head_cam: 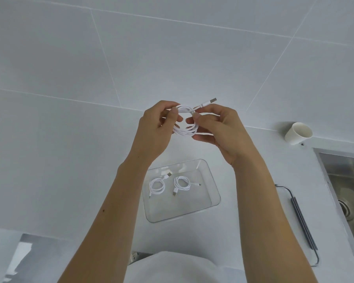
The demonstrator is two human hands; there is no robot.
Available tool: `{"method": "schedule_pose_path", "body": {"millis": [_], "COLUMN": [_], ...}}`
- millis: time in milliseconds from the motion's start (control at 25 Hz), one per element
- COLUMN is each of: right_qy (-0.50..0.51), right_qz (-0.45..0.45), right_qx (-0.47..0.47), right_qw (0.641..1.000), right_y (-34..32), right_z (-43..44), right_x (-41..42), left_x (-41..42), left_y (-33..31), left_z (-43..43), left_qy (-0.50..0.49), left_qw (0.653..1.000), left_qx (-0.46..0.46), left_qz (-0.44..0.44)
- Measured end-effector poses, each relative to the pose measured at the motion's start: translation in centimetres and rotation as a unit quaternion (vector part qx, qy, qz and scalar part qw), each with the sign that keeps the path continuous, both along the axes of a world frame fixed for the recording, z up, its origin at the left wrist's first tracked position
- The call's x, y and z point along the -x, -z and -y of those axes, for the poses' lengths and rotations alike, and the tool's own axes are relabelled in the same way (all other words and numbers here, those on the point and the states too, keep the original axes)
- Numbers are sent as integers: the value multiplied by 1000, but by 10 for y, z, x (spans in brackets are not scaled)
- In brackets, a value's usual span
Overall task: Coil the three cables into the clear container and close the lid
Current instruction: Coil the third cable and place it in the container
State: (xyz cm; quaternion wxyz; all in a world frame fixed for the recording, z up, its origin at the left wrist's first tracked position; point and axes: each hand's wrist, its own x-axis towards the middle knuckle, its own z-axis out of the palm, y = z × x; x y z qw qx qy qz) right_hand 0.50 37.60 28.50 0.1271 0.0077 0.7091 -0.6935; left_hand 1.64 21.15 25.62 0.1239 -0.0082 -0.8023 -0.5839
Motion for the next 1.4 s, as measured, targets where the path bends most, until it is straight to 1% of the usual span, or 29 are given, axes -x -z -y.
{"method": "schedule_pose_path", "body": {"millis": [160, 320, 480, 640, 840, 1000, 1120, 1240, 1400], "right_qy": [-7, -3, -13, -26, -53, -74, -86, -98, -124], "right_qz": [25, 47, 68, 113, 175, 241, 274, 285, 282], "right_qx": [-13, -23, -61, -85, -99, -101, -108, -129, -149], "right_qw": [1000, 999, 996, 990, 978, 963, 952, 945, 940], "right_y": [24, 48, 76, 107, 150, 179, 198, 214, 227], "right_z": [5, 6, 8, 12, 15, 19, 21, 22, 23], "right_x": [1, 4, 6, 5, -1, -10, -15, -21, -22], "left_x": [-4, -7, -12, -19, -35, -46, -50, -56, -61], "left_y": [17, 41, 70, 100, 138, 159, 176, 190, 203], "left_z": [6, 7, 8, 12, 17, 15, 14, 12, 10], "left_qy": [-15, -27, -25, -29, -34, -12, -6, 17, 11], "left_qw": [999, 995, 987, 976, 956, 944, 930, 917, 882], "left_qx": [12, 1, 1, -7, -16, 29, 48, 60, 82], "left_qz": [48, 98, 160, 216, 291, 328, 365, 393, 464]}}
